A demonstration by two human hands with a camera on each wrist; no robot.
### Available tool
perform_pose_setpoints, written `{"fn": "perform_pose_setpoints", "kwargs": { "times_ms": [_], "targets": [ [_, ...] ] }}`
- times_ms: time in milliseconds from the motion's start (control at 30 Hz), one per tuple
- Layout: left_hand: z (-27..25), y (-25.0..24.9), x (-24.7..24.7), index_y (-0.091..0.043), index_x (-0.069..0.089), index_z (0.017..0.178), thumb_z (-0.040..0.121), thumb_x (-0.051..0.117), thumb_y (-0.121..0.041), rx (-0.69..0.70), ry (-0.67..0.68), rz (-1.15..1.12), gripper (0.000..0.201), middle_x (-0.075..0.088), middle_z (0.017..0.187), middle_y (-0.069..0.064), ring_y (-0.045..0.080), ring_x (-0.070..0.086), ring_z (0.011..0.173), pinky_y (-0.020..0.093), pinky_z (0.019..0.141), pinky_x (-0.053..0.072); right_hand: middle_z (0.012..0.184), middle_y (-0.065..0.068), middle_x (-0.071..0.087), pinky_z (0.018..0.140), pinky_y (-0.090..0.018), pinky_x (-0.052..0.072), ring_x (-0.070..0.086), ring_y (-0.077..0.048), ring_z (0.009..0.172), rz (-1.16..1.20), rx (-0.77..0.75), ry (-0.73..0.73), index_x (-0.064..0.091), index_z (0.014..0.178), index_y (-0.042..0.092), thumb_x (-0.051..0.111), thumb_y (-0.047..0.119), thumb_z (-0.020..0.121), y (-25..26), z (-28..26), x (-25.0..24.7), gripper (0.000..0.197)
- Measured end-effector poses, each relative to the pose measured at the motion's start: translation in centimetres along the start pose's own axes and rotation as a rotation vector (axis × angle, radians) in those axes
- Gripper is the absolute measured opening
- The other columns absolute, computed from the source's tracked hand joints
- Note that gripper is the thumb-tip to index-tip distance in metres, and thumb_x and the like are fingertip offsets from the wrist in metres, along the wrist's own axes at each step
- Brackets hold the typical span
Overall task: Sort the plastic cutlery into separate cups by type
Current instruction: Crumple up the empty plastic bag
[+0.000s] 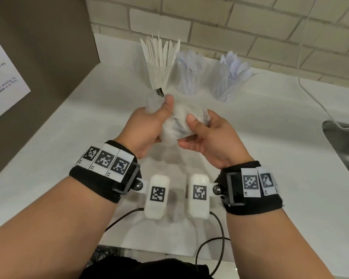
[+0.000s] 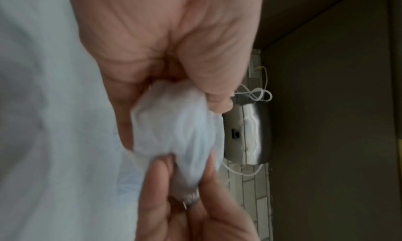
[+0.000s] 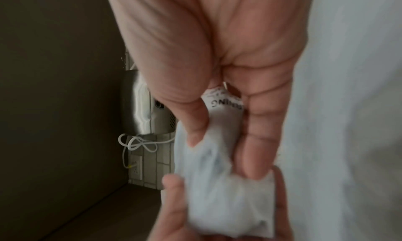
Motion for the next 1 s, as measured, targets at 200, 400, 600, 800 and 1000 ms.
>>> {"fn": "perform_pose_setpoints", "kwargs": {
  "times_ms": [200,400,600,800,1000],
  "targets": [
    [-0.2,0.7,0.0,-0.008,0.047,0.126,0.093,0.057,-0.026,-0.057,-0.05,-0.156,0.039,0.064,0.117,0.017,0.031,0.067,0.101,0.048,0.077,0.058,0.091,-0.01,0.067,0.062,-0.029,0.061,0.069,-0.022,0.074,0.176,-0.018,0.015,0.059,0.105,0.005,0.052,0.009,0.096,-0.4,-0.6,-0.2,0.012],
    [-0.8,-0.9,-0.3,-0.034,0.064,0.091,0.09,0.06,-0.033,0.424,-0.304,0.496,0.004,0.067,0.101,-0.005,0.009,0.062,0.097,0.038,0.09,0.051,0.1,-0.013,0.064,0.075,-0.036,0.06,0.068,-0.025,0.084,0.272,-0.046,0.076,0.055,0.103,0.007,0.049,0.004,0.096,-1.2,-1.1,0.9,0.01],
    [-2.2,0.3,0.6,-0.033,0.057,0.121,0.073,0.073,-0.036,0.271,0.323,0.155,0.051,0.063,0.123,0.002,0.018,0.063,0.113,0.036,0.091,0.054,0.103,-0.017,0.066,0.072,-0.034,0.06,0.07,-0.024,0.088,0.275,-0.102,0.128,0.054,0.11,0.003,0.054,0.01,0.087,-0.8,-1.6,0.1,0.024],
    [-3.0,0.0,-0.2,-0.02,0.066,0.102,0.067,0.078,-0.024,0.252,0.243,0.194,0.038,0.071,0.104,0.007,0.019,0.067,0.095,0.036,0.086,0.055,0.101,-0.018,0.062,0.053,-0.028,0.056,0.07,-0.024,0.069,0.074,-0.13,-0.093,0.05,0.11,0.005,0.064,0.013,0.088,-1.7,-2.1,1.4,0.027],
    [-6.1,0.3,-3.0,-0.003,0.064,0.105,0.076,0.076,-0.025,0.176,0.145,0.146,0.039,0.069,0.106,0.023,0.03,0.067,0.092,0.042,0.078,0.056,0.099,-0.009,0.059,0.056,-0.035,0.059,0.068,-0.025,0.059,-0.287,-0.012,0.121,0.049,0.096,0.01,0.075,0.031,0.065,-0.3,-4.5,1.7,0.046]
  ]
}}
Point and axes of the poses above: each hand's wrist, its own z-axis towards the middle knuckle, its own x-axis out of the palm, y = z × x, the point moved 3 cm from there along z, towards the middle knuckle
